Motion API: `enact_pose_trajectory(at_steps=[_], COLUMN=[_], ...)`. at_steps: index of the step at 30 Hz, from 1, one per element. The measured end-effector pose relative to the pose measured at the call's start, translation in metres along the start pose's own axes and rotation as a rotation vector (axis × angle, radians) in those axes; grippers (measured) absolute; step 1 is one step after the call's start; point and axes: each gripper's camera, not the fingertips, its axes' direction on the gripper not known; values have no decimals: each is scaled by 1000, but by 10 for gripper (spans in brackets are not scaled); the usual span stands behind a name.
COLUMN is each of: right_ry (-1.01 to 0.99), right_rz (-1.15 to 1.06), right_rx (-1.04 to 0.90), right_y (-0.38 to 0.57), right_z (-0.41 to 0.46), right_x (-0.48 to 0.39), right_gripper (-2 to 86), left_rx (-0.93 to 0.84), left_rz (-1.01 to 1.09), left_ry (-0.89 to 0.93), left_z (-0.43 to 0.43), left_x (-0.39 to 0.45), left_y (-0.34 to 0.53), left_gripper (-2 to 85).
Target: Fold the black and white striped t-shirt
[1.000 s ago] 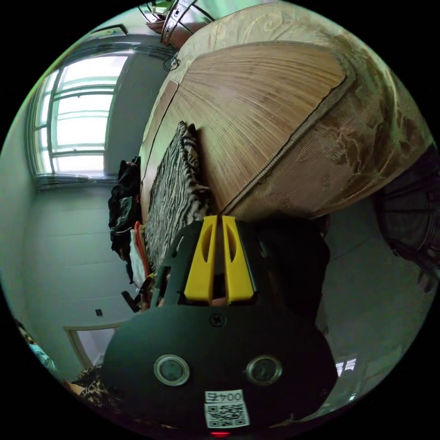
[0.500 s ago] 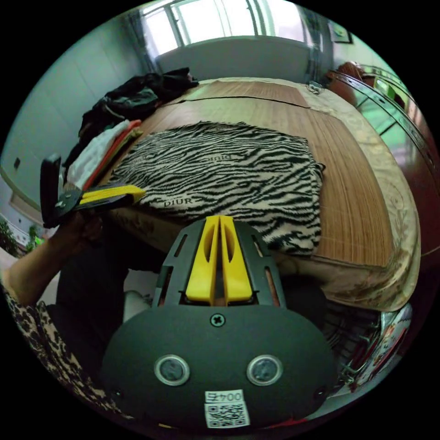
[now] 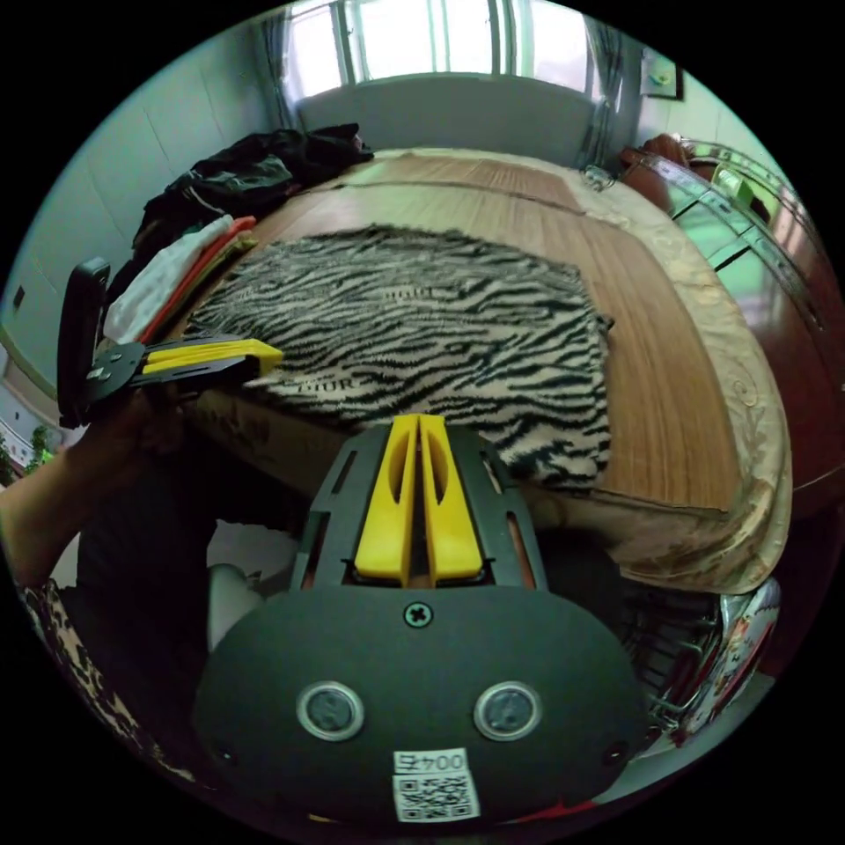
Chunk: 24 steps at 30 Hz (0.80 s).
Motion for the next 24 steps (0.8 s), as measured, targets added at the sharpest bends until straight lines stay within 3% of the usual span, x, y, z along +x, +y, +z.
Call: enact_pose_trajectory(at_steps=[3, 7, 13, 20, 24], right_ry=[-15, -73, -178, -665, -798], right_rz=[18, 96, 312, 900, 1062], right_rx=[32, -84, 21, 150, 149], right_y=[4, 11, 36, 131, 159], right_z=[-4, 42, 11, 35, 67], right_x=[-1, 10, 61, 180, 192], right_gripper=[-6, -4, 22, 76, 81], left_rx=[56, -10, -35, 98, 77], left_rz=[-75, -247, -349, -79, 136], left_ry=[-81, -127, -29, 63, 106], left_z=[-31, -28, -23, -50, -34], left_x=[-20, -68, -86, 15, 102], left_y=[7, 28, 28, -38, -90], left_gripper=[2, 1, 1, 8, 23])
